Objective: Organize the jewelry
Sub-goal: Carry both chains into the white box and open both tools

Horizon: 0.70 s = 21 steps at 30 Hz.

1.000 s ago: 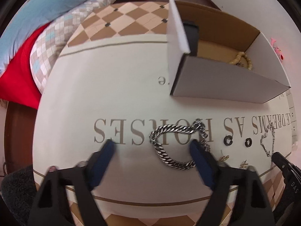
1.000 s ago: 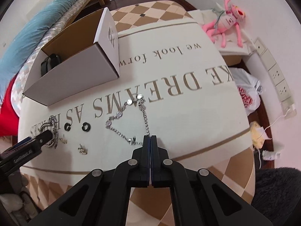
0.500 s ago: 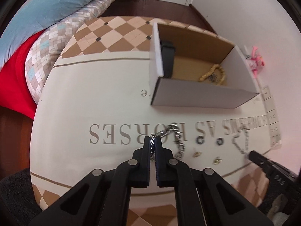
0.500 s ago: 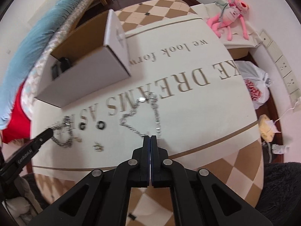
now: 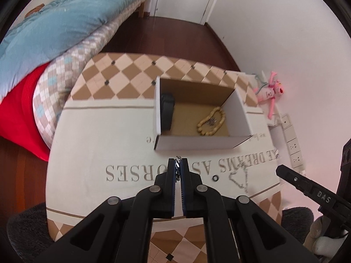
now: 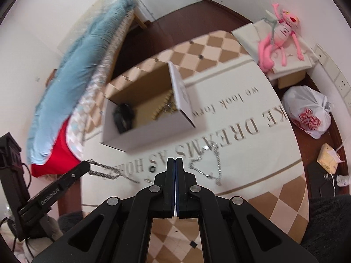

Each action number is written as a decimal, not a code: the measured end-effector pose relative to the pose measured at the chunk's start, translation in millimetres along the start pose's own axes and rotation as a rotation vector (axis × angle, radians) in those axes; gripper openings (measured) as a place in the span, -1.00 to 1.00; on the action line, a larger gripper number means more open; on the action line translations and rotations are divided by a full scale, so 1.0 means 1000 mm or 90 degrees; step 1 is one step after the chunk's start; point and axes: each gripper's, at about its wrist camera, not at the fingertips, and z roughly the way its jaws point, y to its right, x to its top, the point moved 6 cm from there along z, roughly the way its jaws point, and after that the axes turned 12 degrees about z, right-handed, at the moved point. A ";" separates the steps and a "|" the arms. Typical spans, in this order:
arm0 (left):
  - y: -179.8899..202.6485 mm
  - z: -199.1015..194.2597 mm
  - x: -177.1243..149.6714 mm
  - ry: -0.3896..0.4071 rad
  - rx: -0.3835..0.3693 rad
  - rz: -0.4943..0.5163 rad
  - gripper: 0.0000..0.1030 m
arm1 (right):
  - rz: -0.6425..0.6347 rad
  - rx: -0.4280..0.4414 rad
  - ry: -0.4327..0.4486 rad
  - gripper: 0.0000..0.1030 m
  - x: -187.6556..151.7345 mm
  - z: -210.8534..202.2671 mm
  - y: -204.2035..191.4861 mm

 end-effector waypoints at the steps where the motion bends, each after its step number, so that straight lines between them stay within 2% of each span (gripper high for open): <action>1: 0.002 -0.003 0.001 0.004 0.000 0.002 -0.97 | -0.008 0.000 -0.006 -1.00 0.003 0.001 -0.001; 3: 0.003 -0.006 0.006 0.013 0.008 0.008 -0.97 | 0.009 -0.007 -0.008 -1.00 0.012 0.006 0.007; 5: 0.005 -0.002 0.007 0.014 0.024 0.014 -0.97 | -0.003 -0.065 -0.022 -0.97 0.017 0.022 0.016; 7: 0.008 0.009 0.004 0.005 0.037 0.020 -0.97 | -0.002 -0.084 -0.037 -0.88 0.019 0.038 0.028; 9: 0.012 0.024 0.000 -0.009 0.047 0.028 -0.97 | -0.015 -0.119 -0.046 -0.29 0.019 0.057 0.037; 11: 0.014 0.036 -0.003 -0.023 0.047 0.030 -0.97 | -0.027 -0.141 -0.058 -0.14 0.018 0.074 0.044; 15: 0.017 0.051 -0.008 -0.038 0.040 0.028 -0.97 | -0.065 -0.192 -0.077 -0.14 0.011 0.103 0.049; 18: 0.019 0.055 -0.008 -0.043 0.037 0.029 -0.97 | -0.122 -0.224 -0.045 -0.27 0.009 0.108 0.041; 19: 0.018 0.056 -0.009 -0.044 0.037 0.030 -0.97 | -0.127 -0.216 -0.041 -0.35 0.007 0.109 0.038; 20: 0.019 0.056 -0.009 -0.045 0.038 0.030 -0.97 | -0.127 -0.209 -0.046 -0.78 0.004 0.112 0.037; 21: 0.018 0.056 -0.008 -0.046 0.038 0.028 -0.97 | -0.134 -0.219 -0.044 -0.85 0.003 0.113 0.036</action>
